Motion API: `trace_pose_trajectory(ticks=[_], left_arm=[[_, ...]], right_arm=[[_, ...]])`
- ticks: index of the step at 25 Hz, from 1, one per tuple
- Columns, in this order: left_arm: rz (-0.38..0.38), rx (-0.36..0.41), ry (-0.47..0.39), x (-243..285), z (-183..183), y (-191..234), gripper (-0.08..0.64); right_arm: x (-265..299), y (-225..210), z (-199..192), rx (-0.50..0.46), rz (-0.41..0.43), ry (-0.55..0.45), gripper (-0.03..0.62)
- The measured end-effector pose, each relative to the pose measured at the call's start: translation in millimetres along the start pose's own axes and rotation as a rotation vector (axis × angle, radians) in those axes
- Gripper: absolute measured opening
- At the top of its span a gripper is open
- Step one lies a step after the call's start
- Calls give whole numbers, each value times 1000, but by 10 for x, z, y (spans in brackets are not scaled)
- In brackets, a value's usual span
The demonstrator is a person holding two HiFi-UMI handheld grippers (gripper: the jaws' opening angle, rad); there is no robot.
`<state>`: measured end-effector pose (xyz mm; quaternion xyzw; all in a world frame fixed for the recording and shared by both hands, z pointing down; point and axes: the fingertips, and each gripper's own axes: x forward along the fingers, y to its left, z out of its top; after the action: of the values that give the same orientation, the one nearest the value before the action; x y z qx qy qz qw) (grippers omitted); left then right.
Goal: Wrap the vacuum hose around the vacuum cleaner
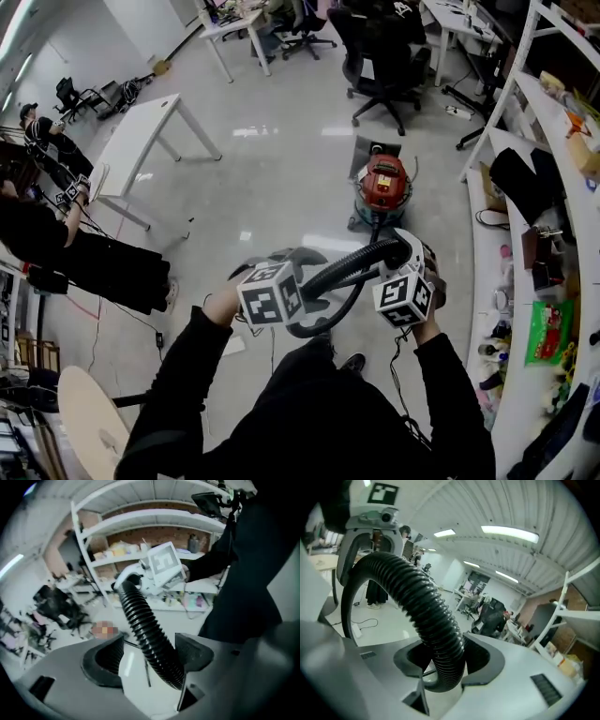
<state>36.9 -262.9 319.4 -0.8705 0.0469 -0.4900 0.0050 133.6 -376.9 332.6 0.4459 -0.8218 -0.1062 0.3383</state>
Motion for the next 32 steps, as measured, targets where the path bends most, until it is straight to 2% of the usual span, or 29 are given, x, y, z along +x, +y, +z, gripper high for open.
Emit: trace_pose_trajectory(ticks=[1,4,5,6,7,8,9,12,13,15,17,19,20,23,24,25,26,27,28,29,32], left_arm=[[120,-49,-90,-84,35,178,345],[506,-257,-475,-539,148,594,356],[632,-295,-561,-638,84,665,356],[726,-311,-596,-643,-44,693,356],[773,-319,-589,-547,-218,681,356],[774,-333,-562,-376,-416,646,356],[734,-370,-539,-164,-613,601,356],[495,-572,-504,512,-1061,471,356],[446,-598,-470,735,-1184,458,356],[406,-627,-359,1227,-1533,485,356],[360,-760,-265,1709,-1999,561,356],[298,-907,-218,2050,-2409,697,356],[276,-943,-203,2167,-2560,787,356],[223,-950,-163,2413,-2833,1076,356],[206,-981,-170,2450,-2899,1183,354],[196,-1039,-192,2459,-2971,1304,351],[199,-1113,-226,2433,-3053,1446,318],[218,-1182,-264,2374,-3134,1603,243],[243,-1222,-293,2296,-3197,1762,230],[266,-1226,-308,2221,-3236,1913,227],[319,-1155,-328,2044,-3266,2328,221]], right_arm=[[70,-59,-82,55,0,34,187],[254,-311,-318,243,0,119,187],[316,-418,-402,292,-6,143,189],[380,-522,-485,335,-13,164,189],[446,-614,-571,377,-19,188,190],[511,-689,-663,420,-25,218,192],[575,-756,-745,459,-31,249,193],[763,-944,-824,530,-47,319,195],[832,-1005,-796,543,-50,332,196],[974,-1107,-684,567,-49,343,196],[1104,-1176,-538,593,-40,343,195],[1232,-1215,-406,620,-25,341,195],[1295,-1222,-357,629,-19,344,196],[1457,-1235,-272,643,-15,368,196],[1499,-1244,-256,645,-20,376,196],[1534,-1255,-244,645,-26,384,196],[1560,-1266,-232,643,-33,390,196],[1580,-1276,-220,637,-39,396,196],[1594,-1287,-209,632,-42,400,198],[1603,-1300,-200,631,-43,402,198],[1619,-1336,-226,662,-35,397,196]])
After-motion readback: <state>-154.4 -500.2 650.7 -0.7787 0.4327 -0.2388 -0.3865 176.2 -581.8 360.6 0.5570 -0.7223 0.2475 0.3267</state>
